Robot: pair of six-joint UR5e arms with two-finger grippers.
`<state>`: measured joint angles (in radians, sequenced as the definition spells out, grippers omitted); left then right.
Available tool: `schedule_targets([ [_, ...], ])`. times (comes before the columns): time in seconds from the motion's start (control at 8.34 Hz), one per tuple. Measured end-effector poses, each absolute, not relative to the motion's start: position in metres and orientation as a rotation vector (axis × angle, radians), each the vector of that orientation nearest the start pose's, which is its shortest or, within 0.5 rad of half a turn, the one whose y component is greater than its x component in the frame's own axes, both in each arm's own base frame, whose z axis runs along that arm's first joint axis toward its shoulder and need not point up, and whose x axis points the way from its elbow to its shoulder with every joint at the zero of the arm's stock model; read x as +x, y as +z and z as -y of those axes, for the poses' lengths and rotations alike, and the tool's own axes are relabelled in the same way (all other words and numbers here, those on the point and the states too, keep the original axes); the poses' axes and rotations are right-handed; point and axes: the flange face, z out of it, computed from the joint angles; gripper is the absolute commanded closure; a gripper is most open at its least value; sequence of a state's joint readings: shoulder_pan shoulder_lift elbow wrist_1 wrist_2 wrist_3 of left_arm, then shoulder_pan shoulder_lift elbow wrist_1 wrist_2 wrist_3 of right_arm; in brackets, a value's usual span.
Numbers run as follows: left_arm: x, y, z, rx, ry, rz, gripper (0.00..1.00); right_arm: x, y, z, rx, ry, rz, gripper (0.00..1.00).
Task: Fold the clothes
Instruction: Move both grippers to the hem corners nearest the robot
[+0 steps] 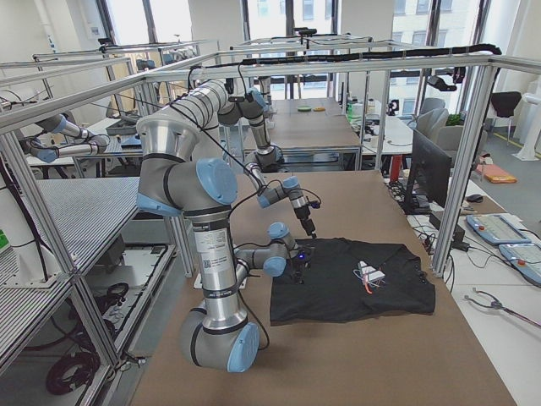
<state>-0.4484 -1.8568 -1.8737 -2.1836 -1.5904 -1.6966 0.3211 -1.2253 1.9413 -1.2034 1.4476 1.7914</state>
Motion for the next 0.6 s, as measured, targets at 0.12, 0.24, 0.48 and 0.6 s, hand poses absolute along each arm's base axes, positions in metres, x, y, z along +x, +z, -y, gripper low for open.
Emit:
schedule_targets([
  [0.12, 0.459, 0.304, 0.341, 0.155, -0.492, -1.203, 0.0, -0.492, 0.272, 0.298, 0.151, 0.576, 1.091, 0.08],
  [0.24, 0.454, 0.312, 0.317, 0.141, -0.482, -1.199, 0.0, -0.479, 0.285, 0.282, 0.139, 0.588, 1.087, 0.08],
  [0.48, 0.441, 0.335, 0.28, 0.13, -0.459, -1.191, 0.0, -0.439, 0.33, 0.261, 0.127, 0.592, 1.1, 0.09],
  [0.6, 0.433, 0.351, 0.268, 0.126, -0.452, -1.192, 0.0, -0.42, 0.356, 0.254, 0.124, 0.59, 1.107, 0.08],
])
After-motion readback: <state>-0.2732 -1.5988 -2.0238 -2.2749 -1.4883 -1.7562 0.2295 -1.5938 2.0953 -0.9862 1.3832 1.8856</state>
